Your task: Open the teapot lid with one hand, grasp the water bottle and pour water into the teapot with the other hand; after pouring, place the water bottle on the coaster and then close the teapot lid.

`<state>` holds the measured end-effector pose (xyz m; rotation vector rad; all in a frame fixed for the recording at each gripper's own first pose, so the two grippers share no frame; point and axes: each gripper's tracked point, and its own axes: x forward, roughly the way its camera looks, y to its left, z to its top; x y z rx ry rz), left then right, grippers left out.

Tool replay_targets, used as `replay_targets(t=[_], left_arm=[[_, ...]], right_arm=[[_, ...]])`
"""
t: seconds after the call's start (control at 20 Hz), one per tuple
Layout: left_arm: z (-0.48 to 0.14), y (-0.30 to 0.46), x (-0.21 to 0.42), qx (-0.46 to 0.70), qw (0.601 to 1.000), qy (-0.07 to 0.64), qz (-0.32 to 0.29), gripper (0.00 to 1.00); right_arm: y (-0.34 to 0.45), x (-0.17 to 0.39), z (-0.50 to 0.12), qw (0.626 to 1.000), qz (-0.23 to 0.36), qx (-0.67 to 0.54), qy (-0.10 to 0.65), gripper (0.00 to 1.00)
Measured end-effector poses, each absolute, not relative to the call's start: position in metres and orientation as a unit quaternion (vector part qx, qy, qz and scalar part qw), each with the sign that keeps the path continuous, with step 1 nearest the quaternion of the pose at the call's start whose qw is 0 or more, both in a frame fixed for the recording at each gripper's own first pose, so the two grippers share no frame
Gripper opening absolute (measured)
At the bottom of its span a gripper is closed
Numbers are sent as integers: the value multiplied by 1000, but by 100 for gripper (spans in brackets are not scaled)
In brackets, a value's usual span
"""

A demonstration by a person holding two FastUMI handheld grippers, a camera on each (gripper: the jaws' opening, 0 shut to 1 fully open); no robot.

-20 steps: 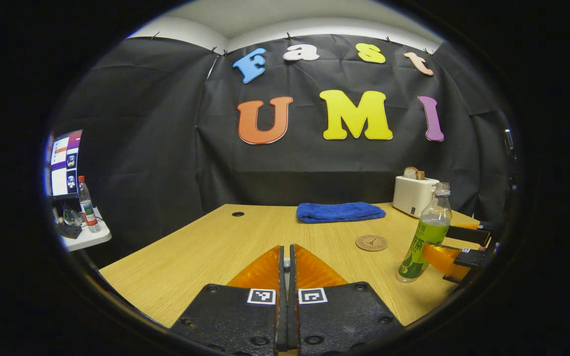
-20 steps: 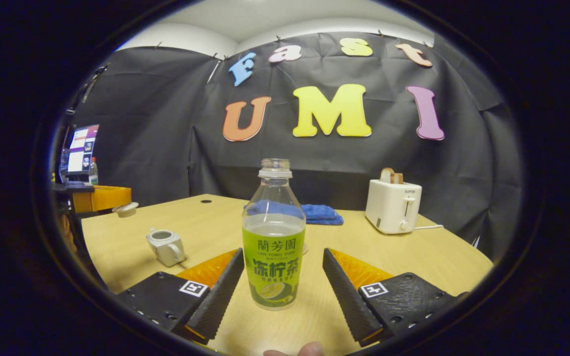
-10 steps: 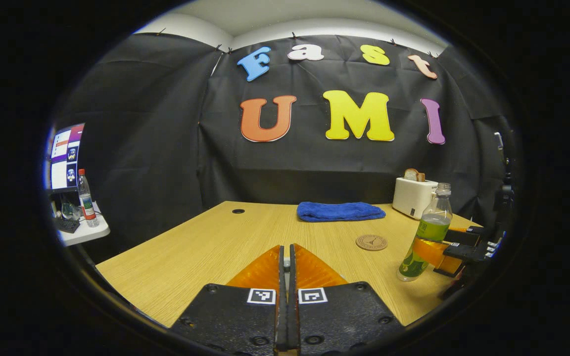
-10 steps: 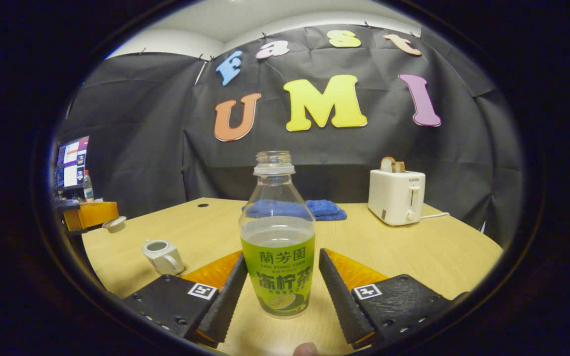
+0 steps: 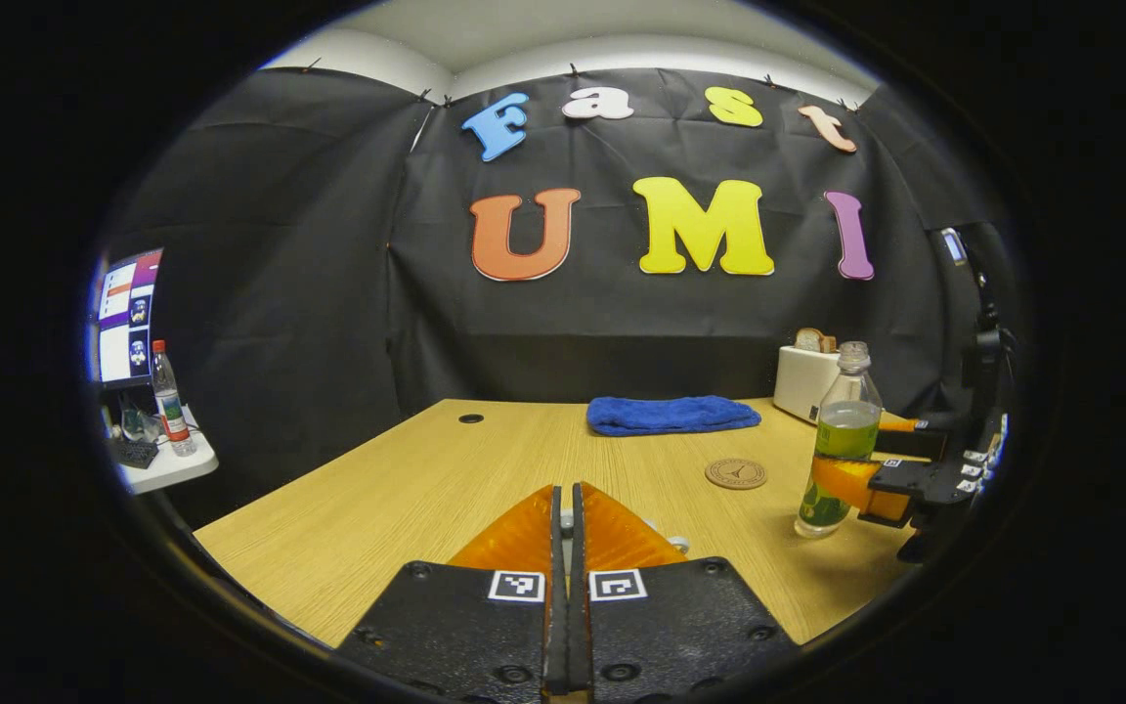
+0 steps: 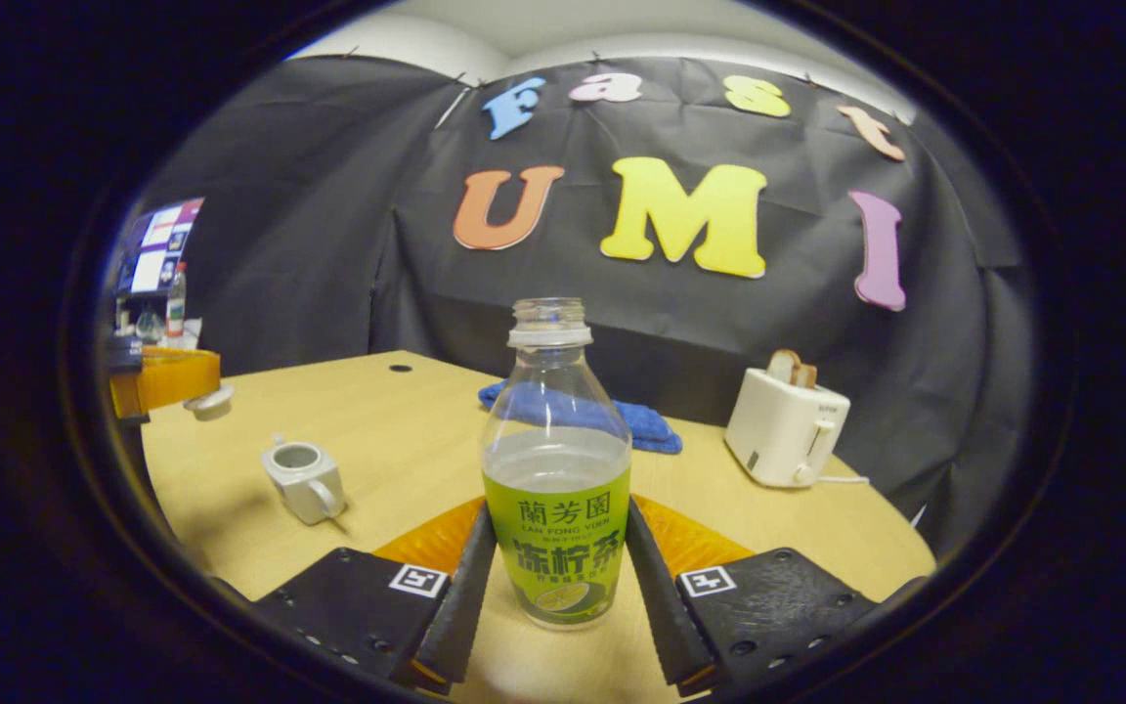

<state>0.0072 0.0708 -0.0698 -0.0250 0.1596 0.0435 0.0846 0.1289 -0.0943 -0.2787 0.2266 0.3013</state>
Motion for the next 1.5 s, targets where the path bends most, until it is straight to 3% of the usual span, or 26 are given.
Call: replay_targets(t=[0.3, 0.65, 1.5], left_arm=[[-71, 87, 7, -15, 997, 75, 23, 2], [-77, 118, 2, -27, 996, 78, 40, 3], [-104, 138, 9, -46, 995, 83, 36, 3]], right_arm=[[150, 107, -90, 927, 163, -328, 85, 71], [177, 116, -89, 868, 165, -467, 38, 71], [227, 123, -83, 727, 173, -661, -66, 73]])
